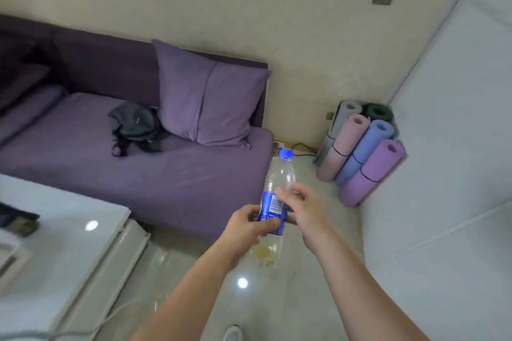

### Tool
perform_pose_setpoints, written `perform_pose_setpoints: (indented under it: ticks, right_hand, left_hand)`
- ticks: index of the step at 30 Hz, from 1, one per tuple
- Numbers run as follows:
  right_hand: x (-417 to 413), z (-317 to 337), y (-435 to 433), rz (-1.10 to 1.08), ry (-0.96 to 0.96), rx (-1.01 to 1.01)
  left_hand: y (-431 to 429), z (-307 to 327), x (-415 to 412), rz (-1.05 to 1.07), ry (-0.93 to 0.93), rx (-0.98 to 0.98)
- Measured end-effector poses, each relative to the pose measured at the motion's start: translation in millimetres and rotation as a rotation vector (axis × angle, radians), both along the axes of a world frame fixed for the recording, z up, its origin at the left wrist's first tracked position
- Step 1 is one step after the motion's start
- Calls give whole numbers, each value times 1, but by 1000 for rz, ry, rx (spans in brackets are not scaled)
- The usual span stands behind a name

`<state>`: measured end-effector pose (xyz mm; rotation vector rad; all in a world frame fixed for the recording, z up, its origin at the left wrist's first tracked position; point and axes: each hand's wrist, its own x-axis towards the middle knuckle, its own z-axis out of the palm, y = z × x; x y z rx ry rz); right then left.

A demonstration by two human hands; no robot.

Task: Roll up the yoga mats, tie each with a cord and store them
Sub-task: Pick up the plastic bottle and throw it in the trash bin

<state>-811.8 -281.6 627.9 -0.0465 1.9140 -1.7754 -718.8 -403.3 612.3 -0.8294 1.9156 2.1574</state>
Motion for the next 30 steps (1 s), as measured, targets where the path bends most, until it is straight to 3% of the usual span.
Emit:
perform_pose_setpoints:
  ticks: [9,21,30]
  right_hand:
    - [125,-5,-108,558,59,-9]
    - [340,-11,-231,1085,52,36]
    - [497,-15,-321,1333,49,97]
  left_hand:
    - [-30,-2,173,590,25,54]
    - [-71,-13,376,1231,65,120]
    - [-139,-37,520,1464,85,115]
